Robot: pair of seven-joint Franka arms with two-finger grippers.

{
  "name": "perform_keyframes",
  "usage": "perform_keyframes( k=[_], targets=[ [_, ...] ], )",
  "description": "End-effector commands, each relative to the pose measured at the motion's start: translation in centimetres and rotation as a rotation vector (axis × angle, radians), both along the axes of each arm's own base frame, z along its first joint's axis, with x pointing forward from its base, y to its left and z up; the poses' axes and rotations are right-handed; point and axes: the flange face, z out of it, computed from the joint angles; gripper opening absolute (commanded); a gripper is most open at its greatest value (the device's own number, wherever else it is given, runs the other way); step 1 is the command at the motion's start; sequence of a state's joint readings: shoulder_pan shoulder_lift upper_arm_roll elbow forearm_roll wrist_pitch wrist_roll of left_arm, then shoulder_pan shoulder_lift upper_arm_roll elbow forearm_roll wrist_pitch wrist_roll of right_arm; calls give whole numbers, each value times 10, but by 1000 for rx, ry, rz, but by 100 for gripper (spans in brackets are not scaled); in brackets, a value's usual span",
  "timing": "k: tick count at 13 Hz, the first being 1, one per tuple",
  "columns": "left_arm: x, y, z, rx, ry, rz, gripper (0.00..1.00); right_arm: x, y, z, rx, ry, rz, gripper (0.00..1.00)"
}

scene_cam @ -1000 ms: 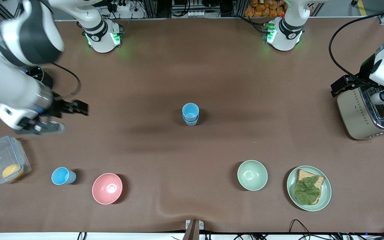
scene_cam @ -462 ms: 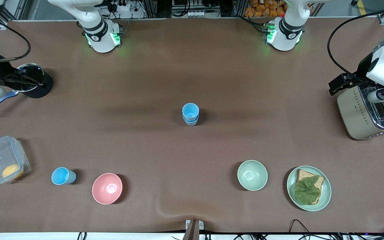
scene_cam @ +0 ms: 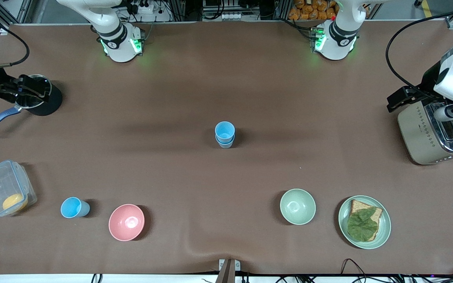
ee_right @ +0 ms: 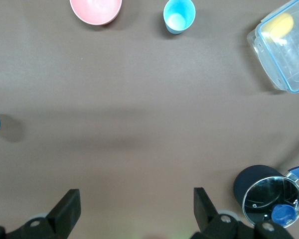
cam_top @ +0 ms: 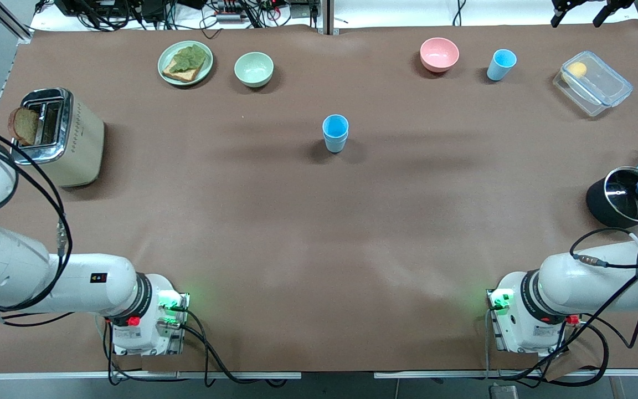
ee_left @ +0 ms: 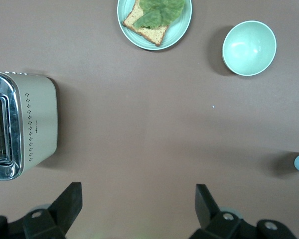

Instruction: Stack blue cups with both arms

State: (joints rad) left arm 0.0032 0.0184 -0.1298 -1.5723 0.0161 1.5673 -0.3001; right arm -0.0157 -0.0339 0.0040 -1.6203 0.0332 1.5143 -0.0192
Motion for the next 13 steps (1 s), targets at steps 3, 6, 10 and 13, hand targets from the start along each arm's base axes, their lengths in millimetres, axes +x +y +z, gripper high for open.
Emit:
perform_keyframes(
  k=[3, 6, 10, 13],
  targets=[
    [-3, -3, 4, -6, 8, -4, 100, -6, 0, -1, -13, -3, 25, 100],
    [-3, -4, 5, 3, 4, -8, 100, -9, -1, 3, -13, -5, 23, 100],
    [-2, -3, 11, 38, -13, -18, 100, -10, -1, -1, -12, 10, 23, 100],
    [-1, -4, 10, 37, -12, -20, 100, -11, -1, 2, -13, 7, 25, 100]
  ],
)
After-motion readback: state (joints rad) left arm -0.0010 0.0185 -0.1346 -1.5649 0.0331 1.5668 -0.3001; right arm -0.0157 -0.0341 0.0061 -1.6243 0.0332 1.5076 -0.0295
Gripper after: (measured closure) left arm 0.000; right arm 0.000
